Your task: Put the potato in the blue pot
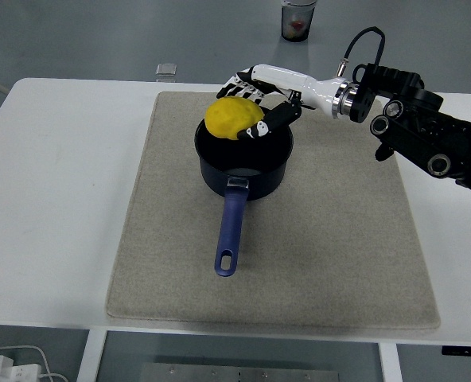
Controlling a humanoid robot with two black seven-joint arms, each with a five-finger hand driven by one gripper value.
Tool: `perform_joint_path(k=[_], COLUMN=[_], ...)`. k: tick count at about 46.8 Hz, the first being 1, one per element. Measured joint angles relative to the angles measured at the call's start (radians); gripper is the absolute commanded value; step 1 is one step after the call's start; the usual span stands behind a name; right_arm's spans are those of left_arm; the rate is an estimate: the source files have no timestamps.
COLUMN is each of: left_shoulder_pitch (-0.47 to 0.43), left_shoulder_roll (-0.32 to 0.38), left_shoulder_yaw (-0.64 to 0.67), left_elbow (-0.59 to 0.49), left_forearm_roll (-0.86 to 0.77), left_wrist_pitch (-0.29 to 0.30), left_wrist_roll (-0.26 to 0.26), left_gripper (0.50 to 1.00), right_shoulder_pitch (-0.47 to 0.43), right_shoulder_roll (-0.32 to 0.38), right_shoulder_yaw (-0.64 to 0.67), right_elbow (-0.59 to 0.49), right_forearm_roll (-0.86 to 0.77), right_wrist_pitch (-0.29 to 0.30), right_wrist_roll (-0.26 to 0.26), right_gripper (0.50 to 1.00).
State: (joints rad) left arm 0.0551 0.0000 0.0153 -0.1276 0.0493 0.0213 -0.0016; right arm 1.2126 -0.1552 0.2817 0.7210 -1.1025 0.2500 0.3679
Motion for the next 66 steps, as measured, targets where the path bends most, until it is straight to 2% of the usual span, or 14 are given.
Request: perform_joint_path(k=[18,23,27,31,33,36,38,66], left_shoulder_pitch=[0.000,0.000,0.000,0.000,0.000,0.000,0.000,0.000], left_shoulder_roll=[0.000,0.000,0.000,0.000,0.000,0.000,0.000,0.000], left_shoulder_yaw=[0.000,0.000,0.000,0.000,0.000,0.000,0.000,0.000], left_elbow=[0.000,0.000,0.000,0.000,0.000,0.000,0.000,0.000], left_forearm_roll=[0.000,0.000,0.000,0.001,0.001,0.001,0.001,0.000], left_wrist_pitch=[0.000,0.000,0.000,0.000,0.000,0.000,0.000,0.000], left_wrist_roll=[0.000,0.000,0.000,0.000,0.000,0.000,0.000,0.000], left_gripper=[0.996,0.996,0.996,0.996,0.996,0.996,0.996,0.996], right_shoulder_pitch=[-0.008,-0.008,-0.011,-0.027,-0.034,-0.041,-0.044,-0.036], right_shoulder_roll=[0.000,0.002,0.008,0.014,0.015,0.016,0.021,0.021], right_shoulder_yaw=[0.004,0.006,-0.004,-0.006,-0.007,-0.007,-0.007,0.010], right_elbow=[-0.003,-0.003,-0.005,-0.014,-0.021,-0.028,-0.035,-0.046], right_forearm_roll=[0.007,0.007,0.007,0.006,0.006,0.006,0.006,0.052], right_wrist_pitch=[0.000,-0.004,-0.005,-0.005,-0.005,-0.005,-0.005,0.013], right_wrist_roll=[0.001,0.002,0.002,0.002,0.002,0.002,0.002,0.006], right_gripper=[0.504,0.606,0.727,0.823,0.856,0.870,0.899,0.903])
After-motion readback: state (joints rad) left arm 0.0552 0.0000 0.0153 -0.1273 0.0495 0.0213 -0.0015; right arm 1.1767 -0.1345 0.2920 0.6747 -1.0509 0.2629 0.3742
